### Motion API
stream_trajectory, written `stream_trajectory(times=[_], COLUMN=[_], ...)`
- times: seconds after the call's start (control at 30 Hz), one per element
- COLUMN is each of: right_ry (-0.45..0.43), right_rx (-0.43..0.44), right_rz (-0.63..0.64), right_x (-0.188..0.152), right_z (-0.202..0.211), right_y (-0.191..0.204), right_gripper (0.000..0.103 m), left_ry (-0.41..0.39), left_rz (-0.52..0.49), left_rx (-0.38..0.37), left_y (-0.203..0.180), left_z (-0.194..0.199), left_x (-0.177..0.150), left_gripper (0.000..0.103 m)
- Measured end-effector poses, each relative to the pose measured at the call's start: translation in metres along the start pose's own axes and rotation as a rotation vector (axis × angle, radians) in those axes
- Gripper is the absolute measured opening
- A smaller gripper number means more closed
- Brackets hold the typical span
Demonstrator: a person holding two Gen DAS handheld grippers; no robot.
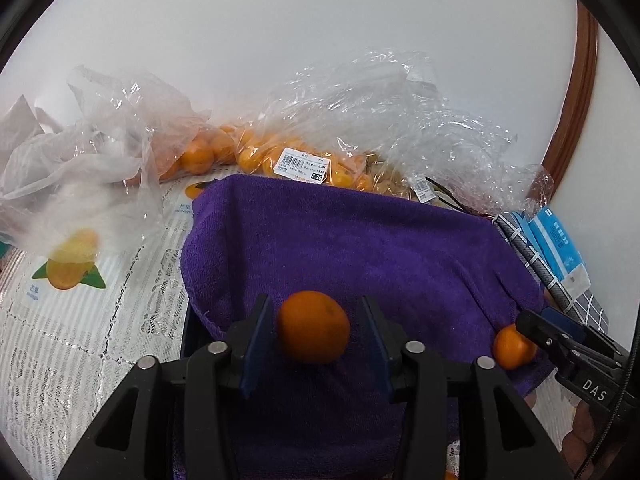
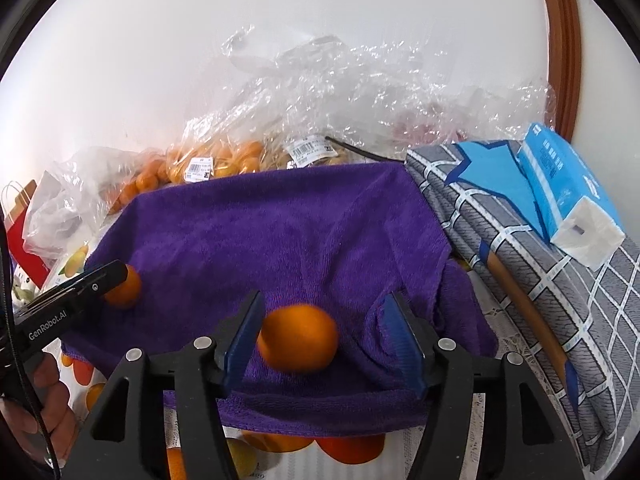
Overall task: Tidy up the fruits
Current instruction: 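Open the right tool onto the towel while the left tool releases its orange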
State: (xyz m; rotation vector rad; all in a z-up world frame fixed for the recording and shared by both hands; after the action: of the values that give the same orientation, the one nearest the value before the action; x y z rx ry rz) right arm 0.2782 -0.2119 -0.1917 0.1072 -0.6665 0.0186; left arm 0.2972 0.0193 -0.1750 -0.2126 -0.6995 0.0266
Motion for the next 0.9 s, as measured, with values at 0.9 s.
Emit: stream_trajectory(times=[0.9], right_ry=[-0.075], right_rx=[0.003], right_rz=[-0.047], right_x=[-0.03], right_z=[0.066], right_y=[-0.004], right_gripper=[0.063], left_ry=[-0.156], left_rz=[0.015], left_rx=[-0.067], left_y=[-0.002], left_z=[0.048], left_x=[-0.012], left_gripper=[0.049])
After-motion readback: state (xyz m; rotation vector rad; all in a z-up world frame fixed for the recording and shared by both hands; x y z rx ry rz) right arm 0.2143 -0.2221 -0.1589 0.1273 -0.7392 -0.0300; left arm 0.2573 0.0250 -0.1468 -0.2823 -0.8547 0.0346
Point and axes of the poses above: each gripper's, at about its wrist camera, not at the fingertips, and z roughly against the way its jaws point, y to its left, x to its top, the point moved 5 cm from there along -z, roughly the way its jaws point, and after that the axes turned 10 degrees about y, right-handed, at the moved point
